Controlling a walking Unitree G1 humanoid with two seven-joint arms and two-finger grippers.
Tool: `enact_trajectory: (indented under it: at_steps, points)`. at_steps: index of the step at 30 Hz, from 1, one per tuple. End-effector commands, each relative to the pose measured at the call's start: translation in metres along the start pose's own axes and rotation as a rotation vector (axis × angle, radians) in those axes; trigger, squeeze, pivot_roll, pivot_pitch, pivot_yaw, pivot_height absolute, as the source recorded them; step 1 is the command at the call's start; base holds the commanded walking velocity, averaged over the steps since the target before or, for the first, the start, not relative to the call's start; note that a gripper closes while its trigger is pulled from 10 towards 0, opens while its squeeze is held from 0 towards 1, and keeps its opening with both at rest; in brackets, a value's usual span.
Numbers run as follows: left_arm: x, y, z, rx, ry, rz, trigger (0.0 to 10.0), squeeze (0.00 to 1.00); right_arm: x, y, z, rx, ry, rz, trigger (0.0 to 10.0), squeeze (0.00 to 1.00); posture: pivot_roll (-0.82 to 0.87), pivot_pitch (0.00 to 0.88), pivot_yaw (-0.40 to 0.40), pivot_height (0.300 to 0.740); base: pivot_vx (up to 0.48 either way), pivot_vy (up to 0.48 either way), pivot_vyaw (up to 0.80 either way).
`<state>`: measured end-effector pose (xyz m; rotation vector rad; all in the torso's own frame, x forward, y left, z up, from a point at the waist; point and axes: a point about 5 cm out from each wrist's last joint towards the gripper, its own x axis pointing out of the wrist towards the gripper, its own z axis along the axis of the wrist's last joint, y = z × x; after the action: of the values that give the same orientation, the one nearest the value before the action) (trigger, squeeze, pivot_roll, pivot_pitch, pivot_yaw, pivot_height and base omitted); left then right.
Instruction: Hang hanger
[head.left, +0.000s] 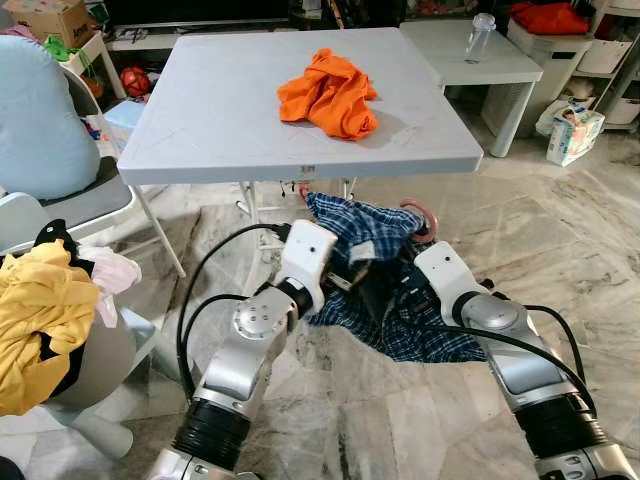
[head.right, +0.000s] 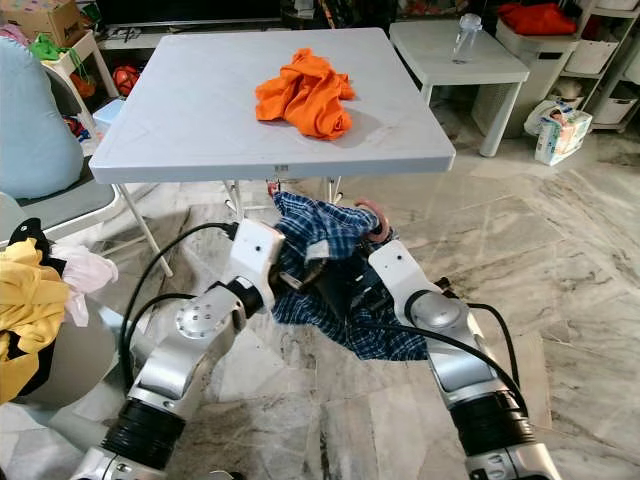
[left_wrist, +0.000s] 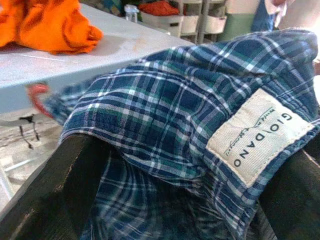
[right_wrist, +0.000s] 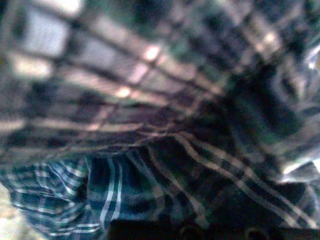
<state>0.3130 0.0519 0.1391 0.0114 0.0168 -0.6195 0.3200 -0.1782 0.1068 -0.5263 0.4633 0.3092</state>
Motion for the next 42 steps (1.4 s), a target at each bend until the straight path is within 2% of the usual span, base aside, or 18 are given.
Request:
enact_trajectory:
  at_steps: [1, 6, 7, 8, 10, 12, 14, 16, 21, 27, 28, 31, 34, 36, 38, 39, 40, 42]
  points:
    - [0.003, 0.005, 0.018, 0.000, -0.063, 0.008, 10.0, 1.00, -0.001, -0.008, -0.009, 0.015, 0.024, -0.036, 10.0, 0.00, 0.03, 0.051, -0.013, 0.740, 0.000, 0.000, 0.00]
    - [0.003, 0.002, 0.016, -0.057, -0.067, -0.028, 10.0, 1.00, -0.001, -0.010, -0.004, 0.038, 0.004, -0.053, 10.0, 0.00, 0.03, 0.052, -0.010, 0.740, 0.000, 0.000, 0.00]
    - [0.002, -0.009, 0.015, -0.072, -0.059, -0.105, 10.0, 1.00, 0.000, -0.010, 0.000, 0.054, -0.012, -0.057, 10.0, 0.00, 0.03, 0.053, -0.010, 0.740, 0.000, 0.000, 0.00]
    - [0.002, -0.009, 0.015, -0.072, -0.059, -0.105, 10.0, 1.00, 0.000, -0.010, 0.000, 0.054, -0.012, -0.057, 10.0, 0.00, 0.03, 0.053, -0.010, 0.740, 0.000, 0.000, 0.00]
    - [-0.004, -0.031, 0.014, -0.107, -0.037, -0.290, 10.0, 1.00, 0.001, -0.011, 0.006, 0.079, -0.039, -0.058, 10.0, 0.00, 0.03, 0.052, -0.012, 0.740, 0.000, 0.000, 0.00]
    - [-0.009, -0.038, 0.015, -0.152, -0.029, -0.356, 10.0, 1.00, 0.002, -0.013, 0.010, 0.098, -0.053, -0.061, 10.0, 0.00, 0.04, 0.050, -0.014, 0.740, 0.000, 0.000, 0.00]
    - [-0.010, -0.038, 0.014, -0.151, -0.019, -0.364, 10.0, 1.00, 0.002, -0.014, 0.010, 0.103, -0.056, -0.067, 10.0, 0.00, 0.04, 0.050, -0.015, 0.740, 0.000, 0.000, 0.00]
    - [-0.013, -0.041, 0.007, -0.102, 0.016, -0.392, 10.0, 1.00, 0.003, -0.017, 0.015, 0.118, -0.073, -0.080, 10.0, 0.00, 0.04, 0.048, -0.017, 0.740, 0.000, 0.000, 0.00]
    - [-0.018, -0.037, -0.006, -0.111, 0.050, -0.311, 10.0, 1.00, 0.005, -0.027, 0.022, 0.134, -0.098, -0.124, 10.0, 0.00, 0.05, 0.047, -0.014, 0.740, 0.000, 0.000, 0.00]
    - [-0.035, -0.024, -0.011, -0.123, 0.045, -0.207, 10.0, 1.00, 0.004, -0.043, 0.024, 0.150, -0.111, -0.166, 10.0, 0.00, 0.04, 0.052, -0.012, 0.740, 0.000, 0.000, 0.00]
    - [-0.036, -0.021, -0.007, -0.161, 0.011, -0.196, 10.0, 1.00, 0.004, -0.046, 0.022, 0.152, -0.107, -0.169, 10.0, 0.00, 0.04, 0.052, -0.012, 0.740, 0.000, 0.000, 0.00]
    - [-0.037, -0.012, 0.000, -0.170, -0.037, -0.142, 10.0, 1.00, 0.002, -0.050, 0.019, 0.151, -0.100, -0.172, 10.0, 0.00, 0.05, 0.055, -0.014, 0.740, 0.000, 0.000, 0.00]
    - [-0.033, 0.018, 0.010, -0.188, -0.106, 0.027, 10.0, 1.00, -0.002, -0.051, 0.017, 0.130, -0.112, -0.107, 10.0, 0.00, 0.05, 0.055, -0.012, 0.740, 0.000, 0.000, 0.00]
    - [-0.032, 0.029, 0.014, -0.182, -0.123, 0.074, 10.0, 1.00, -0.003, -0.051, 0.015, 0.105, -0.107, -0.086, 10.0, 0.00, 0.05, 0.055, -0.012, 0.740, 0.000, 0.000, 0.00]
    - [-0.032, 0.047, 0.018, -0.157, -0.132, 0.152, 10.0, 1.00, -0.007, -0.050, 0.010, 0.095, -0.104, -0.036, 10.0, 0.00, 0.04, 0.054, -0.010, 0.740, 0.000, 0.000, 0.00]
    - [-0.032, 0.047, 0.018, -0.157, -0.132, 0.152, 10.0, 1.00, -0.007, -0.050, 0.010, 0.095, -0.104, -0.036, 10.0, 0.00, 0.04, 0.054, -0.010, 0.740, 0.000, 0.000, 0.00]
    - [-0.032, 0.061, 0.020, -0.130, -0.135, 0.211, 10.0, 1.00, -0.010, -0.049, 0.007, 0.082, -0.111, 0.005, 10.0, 0.00, 0.04, 0.054, -0.007, 0.740, 0.000, 0.000, 0.00]
    - [-0.033, 0.070, 0.019, -0.121, -0.130, 0.247, 10.0, 1.00, -0.013, -0.049, 0.006, 0.078, -0.119, 0.040, 10.0, 0.00, 0.04, 0.054, -0.007, 0.740, 0.000, 0.000, 0.00]
